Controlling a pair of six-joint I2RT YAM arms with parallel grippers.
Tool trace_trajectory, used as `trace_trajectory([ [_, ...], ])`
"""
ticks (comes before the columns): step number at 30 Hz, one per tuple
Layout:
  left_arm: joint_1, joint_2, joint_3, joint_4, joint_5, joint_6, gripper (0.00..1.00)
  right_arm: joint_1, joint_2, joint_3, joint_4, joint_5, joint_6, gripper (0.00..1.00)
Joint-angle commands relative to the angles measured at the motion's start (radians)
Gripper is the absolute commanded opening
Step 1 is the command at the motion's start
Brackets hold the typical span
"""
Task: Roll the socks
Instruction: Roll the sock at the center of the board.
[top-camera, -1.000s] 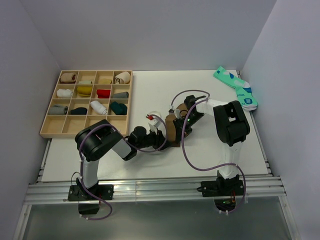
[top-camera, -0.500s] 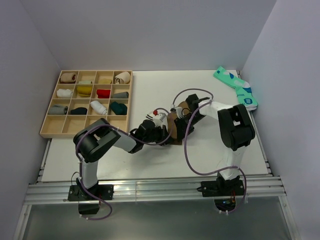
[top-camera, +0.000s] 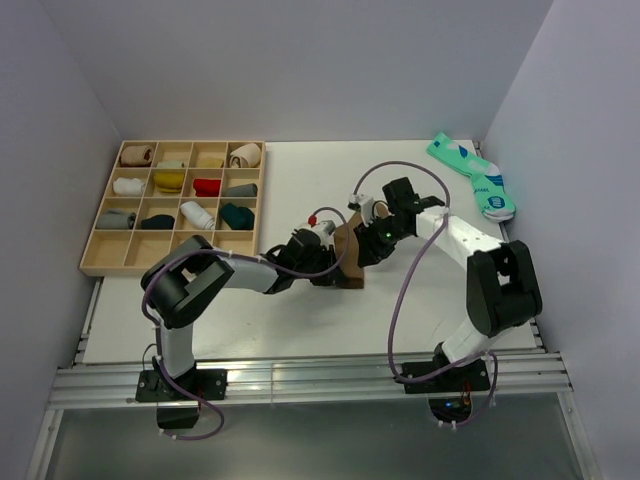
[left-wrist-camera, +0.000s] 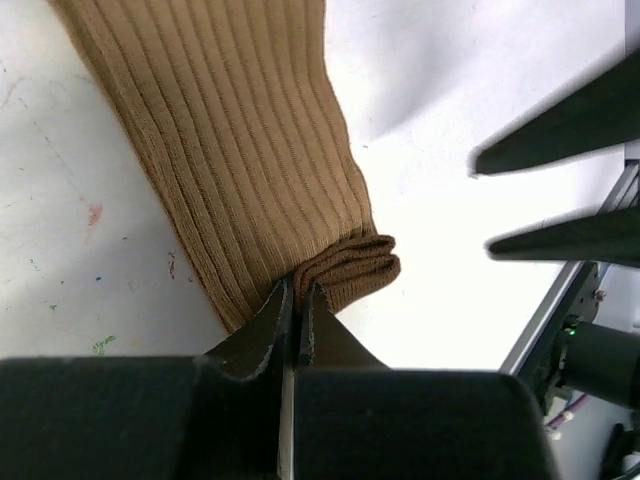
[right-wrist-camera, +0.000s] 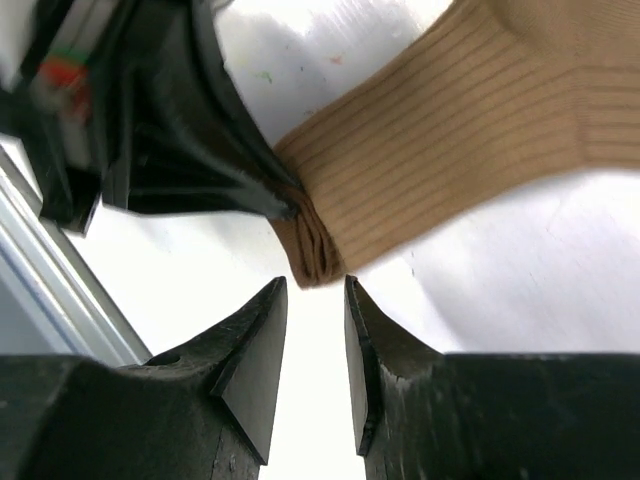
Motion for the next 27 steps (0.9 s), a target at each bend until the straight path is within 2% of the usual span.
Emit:
trace_trajectory([
  [1, 0.006, 0.045, 0.038, -0.191, 0.024, -0.031, 0.00, -0.005, -0.089, -0.043, 0.042, 0.042, -0.053, 0.37],
  [7, 0.022, 0.057, 0.056, -0.241, 0.103, -0.050, 0.00, 0.022, -0.200, -0.183, 0.131, 0.123, -0.125, 0.35],
  [11, 0.042, 0.063, 0.053, -0.268, 0.130, -0.041, 0.00, 0.149, -0.281, -0.301, 0.241, 0.243, -0.133, 0.34],
  [14, 0.072, 0.063, 0.030, -0.261, 0.182, -0.044, 0.00, 0.195, -0.306, -0.317, 0.274, 0.290, -0.151, 0.34],
  [21, 0.103, 0.042, 0.000, -0.271, 0.251, -0.038, 0.00, 0.287, -0.342, -0.344, 0.338, 0.344, -0.199, 0.34],
  [27, 0.132, 0.039, -0.046, -0.241, 0.314, -0.050, 0.00, 0.355, -0.391, -0.393, 0.400, 0.306, -0.225, 0.34],
])
